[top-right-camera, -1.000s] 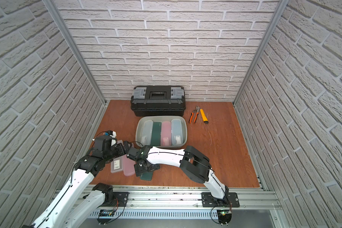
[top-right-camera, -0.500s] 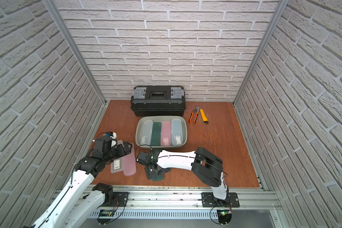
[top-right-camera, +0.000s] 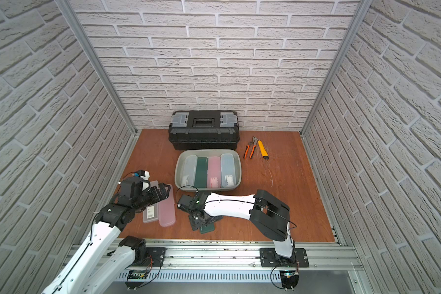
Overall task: Put the pencil case into the storage box
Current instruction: Pick up the pencil case from the center of the board.
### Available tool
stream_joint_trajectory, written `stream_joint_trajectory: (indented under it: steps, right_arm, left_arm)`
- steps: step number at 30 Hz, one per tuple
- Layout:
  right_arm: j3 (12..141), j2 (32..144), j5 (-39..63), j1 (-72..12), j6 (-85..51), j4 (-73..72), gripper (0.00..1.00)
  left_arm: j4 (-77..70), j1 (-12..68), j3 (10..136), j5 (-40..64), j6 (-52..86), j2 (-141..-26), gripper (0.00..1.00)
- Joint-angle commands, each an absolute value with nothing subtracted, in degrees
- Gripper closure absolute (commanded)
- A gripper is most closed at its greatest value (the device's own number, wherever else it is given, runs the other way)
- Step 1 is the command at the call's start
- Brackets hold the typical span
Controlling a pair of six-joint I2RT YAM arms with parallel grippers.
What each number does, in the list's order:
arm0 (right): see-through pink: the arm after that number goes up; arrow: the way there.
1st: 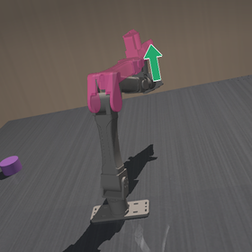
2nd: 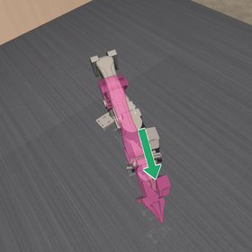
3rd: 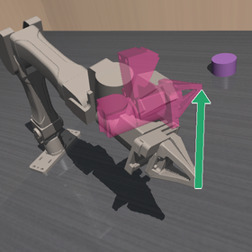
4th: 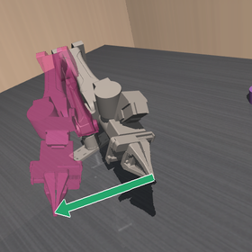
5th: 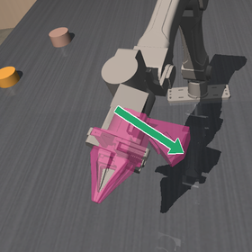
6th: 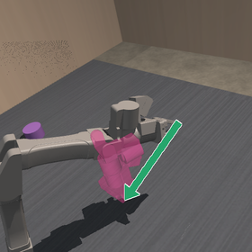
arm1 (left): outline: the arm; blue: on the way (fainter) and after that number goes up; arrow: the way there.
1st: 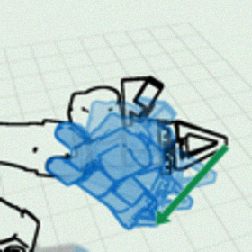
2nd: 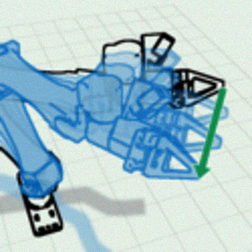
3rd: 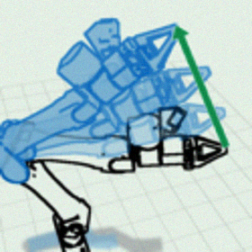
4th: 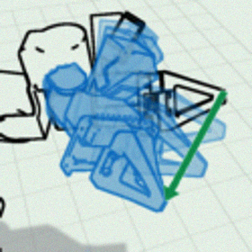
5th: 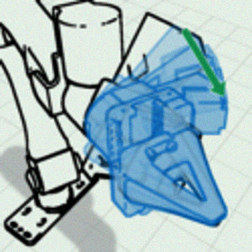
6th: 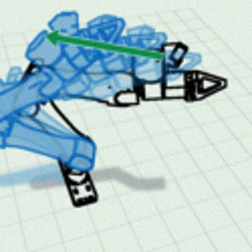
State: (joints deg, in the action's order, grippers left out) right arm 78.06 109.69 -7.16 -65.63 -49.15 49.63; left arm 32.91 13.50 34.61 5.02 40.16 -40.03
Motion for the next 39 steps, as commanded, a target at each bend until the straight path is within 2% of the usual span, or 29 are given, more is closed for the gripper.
stream_joint_trajectory:
  steps: [1, 10, 16, 21, 25, 32, 39]
  right_arm:
    - [76.78, 111.13, -5.71, -65.63, -49.92, 47.74, 0.07]
    - [73.91, 111.42, -6.57, -65.83, -49.19, 47.09, 0.15]
    - [69.37, 106.68, -9.49, -66.00, -46.76, 46.52, 0.23]
    - [63.09, 99.50, -12.93, -66.21, -43.74, 46.02, 0.38]
    - [59.98, 95.77, -11.77, -66.35, -40.10, 45.87, 0.44]
    - [57.86, 91.88, -10.86, -69.78, -33.88, 45.97, 0.49]
    - [59.77, 85.46, -12.69, -70.67, -31.86, 44.34, 0.52]
  left_arm:
    - [31.99, 13.21, 34.37, 4.97, 40.17, -39.10, 0.01]
    - [32.34, 13.26, 34.97, 5.13, 40.03, -39.13, 0.01]
    - [32.70, 13.50, 35.67, 5.04, 40.34, -38.91, 0.01]
    - [32.50, 14.38, 35.28, 4.82, 41.10, -38.20, 0.01]
    - [32.61, 15.13, 35.17, 3.84, 41.67, -37.83, 0.02]
    - [30.52, 17.44, 35.49, 2.14, 42.09, -37.05, 0.02]
    - [26.39, 23.08, 38.10, -0.74, 40.23, -37.67, 0.02]
